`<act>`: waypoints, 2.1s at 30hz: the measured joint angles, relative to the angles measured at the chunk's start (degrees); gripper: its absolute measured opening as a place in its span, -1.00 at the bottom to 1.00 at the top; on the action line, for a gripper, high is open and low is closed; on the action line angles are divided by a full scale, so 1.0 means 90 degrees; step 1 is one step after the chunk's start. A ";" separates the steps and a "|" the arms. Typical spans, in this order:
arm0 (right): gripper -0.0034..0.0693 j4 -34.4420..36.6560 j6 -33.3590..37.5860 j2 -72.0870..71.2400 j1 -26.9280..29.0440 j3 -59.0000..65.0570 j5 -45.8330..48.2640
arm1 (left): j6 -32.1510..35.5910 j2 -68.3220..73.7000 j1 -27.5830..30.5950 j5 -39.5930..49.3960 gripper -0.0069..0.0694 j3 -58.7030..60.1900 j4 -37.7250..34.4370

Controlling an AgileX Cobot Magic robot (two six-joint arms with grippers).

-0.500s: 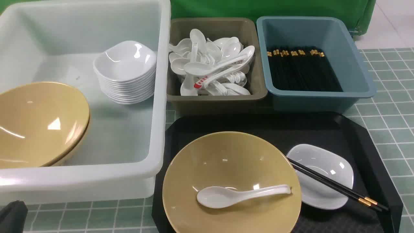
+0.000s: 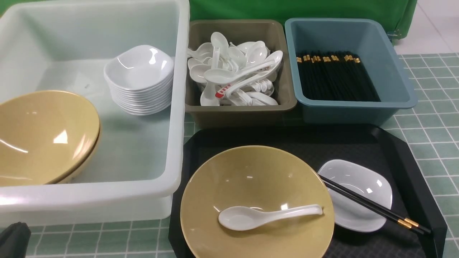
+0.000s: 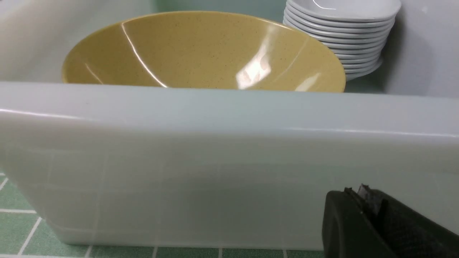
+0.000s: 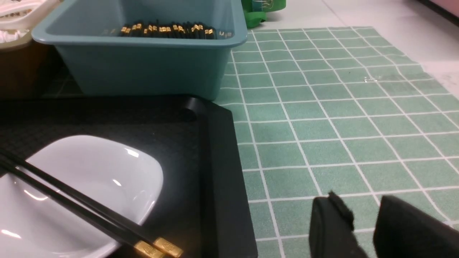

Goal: On blue table put chopsticks spoon bowls plates into blue grey white boxes.
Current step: 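Move the grippers toward the tableware on the black tray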

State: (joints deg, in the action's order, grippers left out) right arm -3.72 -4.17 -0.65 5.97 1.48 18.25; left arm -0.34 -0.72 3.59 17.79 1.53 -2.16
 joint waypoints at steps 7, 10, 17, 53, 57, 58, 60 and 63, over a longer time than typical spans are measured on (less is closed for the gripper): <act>-0.26 0.0000 0.0000 0.0000 0.0000 0.0000 0.0000 | 0.0038 0.0000 0.0000 0.0000 -0.85 0.0000 0.0000; -0.26 0.0000 0.0000 0.0000 0.0000 0.0000 0.0000 | 0.0038 0.0000 0.0000 0.0000 -0.85 0.0000 0.0000; -0.26 0.0000 0.0000 0.0000 0.0000 0.0000 0.0000 | 0.0038 0.0000 0.0000 0.0000 -0.85 0.0000 0.0000; -0.26 0.0065 -0.0722 0.0000 0.0000 0.0000 -0.0020 | -0.0352 0.0000 0.0000 -0.0348 -0.85 0.0000 -0.1282; -0.26 0.0877 -0.2912 0.0000 0.0000 0.0000 -0.0025 | -0.1222 0.0000 0.0000 -0.0634 -0.85 0.0000 -0.2917; -0.26 0.1360 -0.4286 0.0000 0.0000 0.0000 -0.0025 | -0.1709 0.0000 0.0000 -0.0783 -0.85 0.0000 -0.3978; -0.26 0.1572 -0.5133 0.0000 0.0000 0.0000 -0.0032 | -0.1923 0.0000 0.0000 -0.0838 -0.85 0.0000 -0.4552; -0.26 0.1723 -0.5995 0.0000 0.0000 0.0006 -0.0032 | -0.2032 0.0000 0.0000 -0.0901 -0.85 0.0000 -0.5305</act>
State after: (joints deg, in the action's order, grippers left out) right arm 11.79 -58.12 -0.65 5.97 1.53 17.95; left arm -18.63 -0.72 3.59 9.69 1.53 -49.90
